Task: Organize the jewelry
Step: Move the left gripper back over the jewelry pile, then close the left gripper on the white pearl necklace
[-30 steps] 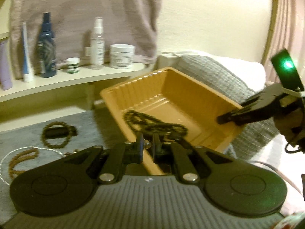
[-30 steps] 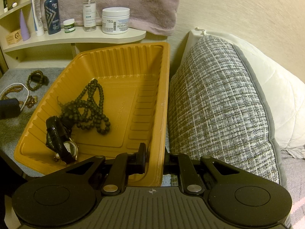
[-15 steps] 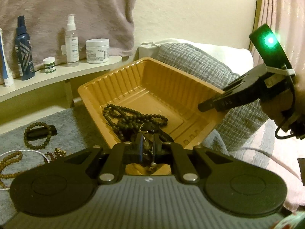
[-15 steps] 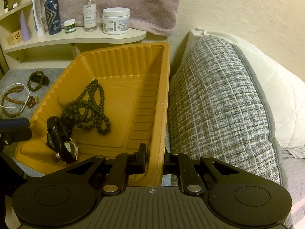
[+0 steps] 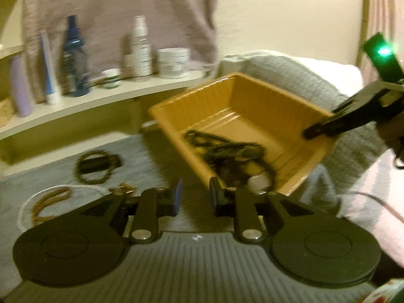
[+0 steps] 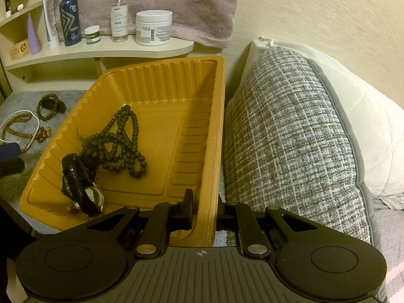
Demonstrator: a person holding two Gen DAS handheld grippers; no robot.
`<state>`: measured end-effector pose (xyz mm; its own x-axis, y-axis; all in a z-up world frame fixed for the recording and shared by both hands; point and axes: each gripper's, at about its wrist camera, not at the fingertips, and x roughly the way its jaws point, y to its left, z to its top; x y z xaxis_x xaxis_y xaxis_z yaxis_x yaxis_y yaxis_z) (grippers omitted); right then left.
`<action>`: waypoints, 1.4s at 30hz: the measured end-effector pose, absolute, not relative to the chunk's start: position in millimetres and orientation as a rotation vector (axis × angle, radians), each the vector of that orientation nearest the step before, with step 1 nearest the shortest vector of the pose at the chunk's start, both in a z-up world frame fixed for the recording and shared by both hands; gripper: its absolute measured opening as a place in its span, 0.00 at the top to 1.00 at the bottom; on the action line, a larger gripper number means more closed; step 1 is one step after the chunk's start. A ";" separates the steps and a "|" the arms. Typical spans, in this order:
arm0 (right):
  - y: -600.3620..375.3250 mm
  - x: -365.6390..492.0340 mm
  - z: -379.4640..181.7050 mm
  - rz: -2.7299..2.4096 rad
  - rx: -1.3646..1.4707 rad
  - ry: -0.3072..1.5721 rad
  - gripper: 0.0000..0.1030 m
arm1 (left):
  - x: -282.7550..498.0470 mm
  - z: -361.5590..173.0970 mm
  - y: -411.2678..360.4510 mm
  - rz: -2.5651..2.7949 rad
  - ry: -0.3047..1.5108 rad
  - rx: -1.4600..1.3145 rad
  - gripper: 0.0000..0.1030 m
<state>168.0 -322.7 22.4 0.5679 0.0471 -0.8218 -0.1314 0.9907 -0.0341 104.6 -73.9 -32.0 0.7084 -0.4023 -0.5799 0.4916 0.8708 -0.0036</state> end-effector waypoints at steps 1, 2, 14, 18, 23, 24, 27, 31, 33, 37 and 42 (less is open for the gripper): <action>-322.6 167.9 22.4 0.105 -0.095 0.961 0.87 | 105.6 -33.4 -69.2 -0.478 0.606 0.163 0.81; -322.1 168.2 22.6 0.105 -0.096 0.962 0.87 | 107.4 -35.5 -63.5 -0.454 0.610 0.174 0.81; -322.2 168.1 22.2 0.105 -0.098 0.961 0.87 | 126.6 -56.4 -7.4 -0.283 0.658 0.249 0.81; -322.6 168.0 21.9 0.106 -0.098 0.961 0.87 | 131.6 -61.1 1.1 -0.259 0.661 0.306 0.81; -322.6 168.3 21.8 0.106 -0.098 0.961 0.87 | 137.7 -64.6 18.0 -0.209 0.662 0.375 0.81; -322.6 168.3 21.7 0.105 -0.098 0.961 0.87 | 138.7 -63.9 24.1 -0.194 0.665 0.365 0.81; -323.0 168.1 21.4 0.106 -0.099 0.962 0.87 | 144.6 -63.0 45.6 -0.128 0.686 0.318 0.81; -322.7 168.2 21.9 0.106 -0.100 0.962 0.87 | 153.2 -65.4 72.4 -0.039 0.729 0.212 0.81; -322.7 168.1 21.7 0.106 -0.100 0.963 0.87 | 157.0 -68.2 81.5 0.002 0.750 0.150 0.81; -323.2 168.4 20.5 0.107 -0.103 0.962 0.87 | 164.3 -73.3 88.2 0.051 0.769 0.039 0.81; -323.4 168.6 19.9 0.107 -0.105 0.964 0.87 | 174.2 -77.8 88.2 0.093 0.777 0.011 0.80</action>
<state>168.6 -323.4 19.9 0.5660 0.0442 -0.8232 -0.1380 0.9896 -0.0418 174.2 88.2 -77.8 0.7092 0.0878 -0.6995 -0.0799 0.9958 0.0441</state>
